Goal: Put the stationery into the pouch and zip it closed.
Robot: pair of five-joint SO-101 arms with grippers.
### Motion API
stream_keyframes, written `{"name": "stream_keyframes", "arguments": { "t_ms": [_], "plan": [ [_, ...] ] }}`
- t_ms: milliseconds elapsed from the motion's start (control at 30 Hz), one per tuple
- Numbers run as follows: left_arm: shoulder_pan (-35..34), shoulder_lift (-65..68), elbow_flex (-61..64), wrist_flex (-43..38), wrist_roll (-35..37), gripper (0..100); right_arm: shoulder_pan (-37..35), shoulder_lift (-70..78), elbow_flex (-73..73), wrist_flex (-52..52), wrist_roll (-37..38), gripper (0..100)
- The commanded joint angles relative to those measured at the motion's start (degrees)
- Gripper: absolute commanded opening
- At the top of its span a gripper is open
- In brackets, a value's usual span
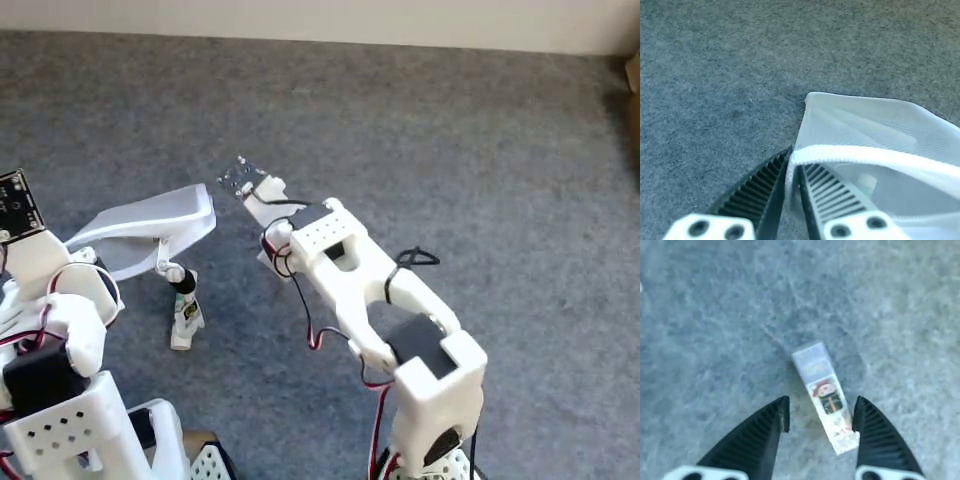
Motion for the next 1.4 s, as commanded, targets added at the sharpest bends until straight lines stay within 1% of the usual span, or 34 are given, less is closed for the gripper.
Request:
{"name": "stream_keyframes", "arguments": {
  "t_ms": [0,167,333,367,600,733,767,867,933,1033,1067,1267,1367],
  "plan": [
    [-0.4,0.7,0.0,-0.9,0.2,1,0.8,3.8,-5.7,-0.6,1.0,18.9],
    [-0.4,0.7,0.0,-0.7,0.2,1,1.0,9.6,-9.8,-0.2,1.0,17.6],
    [-0.4,0.7,0.0,-0.7,0.2,1,2.5,9.5,-10.3,1.0,1.1,1.3],
    [-0.4,0.7,0.0,-0.7,0.2,1,2.9,9.5,-10.3,2.6,1.1,0.1],
    [-0.4,0.7,0.0,-0.7,0.2,1,4.4,5.3,-12.8,16.1,1.1,0.9],
    [-0.4,0.7,0.0,-0.7,0.2,1,4.3,2.6,-12.7,21.8,1.1,0.9],
    [-0.4,0.7,0.0,-0.7,0.2,1,4.3,2.6,-12.7,23.1,1.5,0.9],
    [-0.4,0.7,0.0,-0.7,0.2,1,4.4,2.8,-12.6,26.5,6.1,1.5],
    [-0.4,0.7,0.0,-0.7,0.2,1,4.4,2.9,-12.6,28.2,6.8,3.8],
    [-0.4,0.7,0.0,-0.7,0.2,1,4.2,2.9,-12.5,30.8,6.8,12.0],
    [-0.4,0.7,0.0,-0.7,0.2,1,4.1,2.9,-12.5,31.4,6.8,13.4],
    [-0.4,0.7,0.0,-0.7,0.2,1,3.6,2.9,-8.6,30.4,7.0,12.2],
    [-0.4,0.7,0.0,-0.7,0.2,1,3.5,2.9,-7.3,29.4,7.0,6.7]
  ]
}}
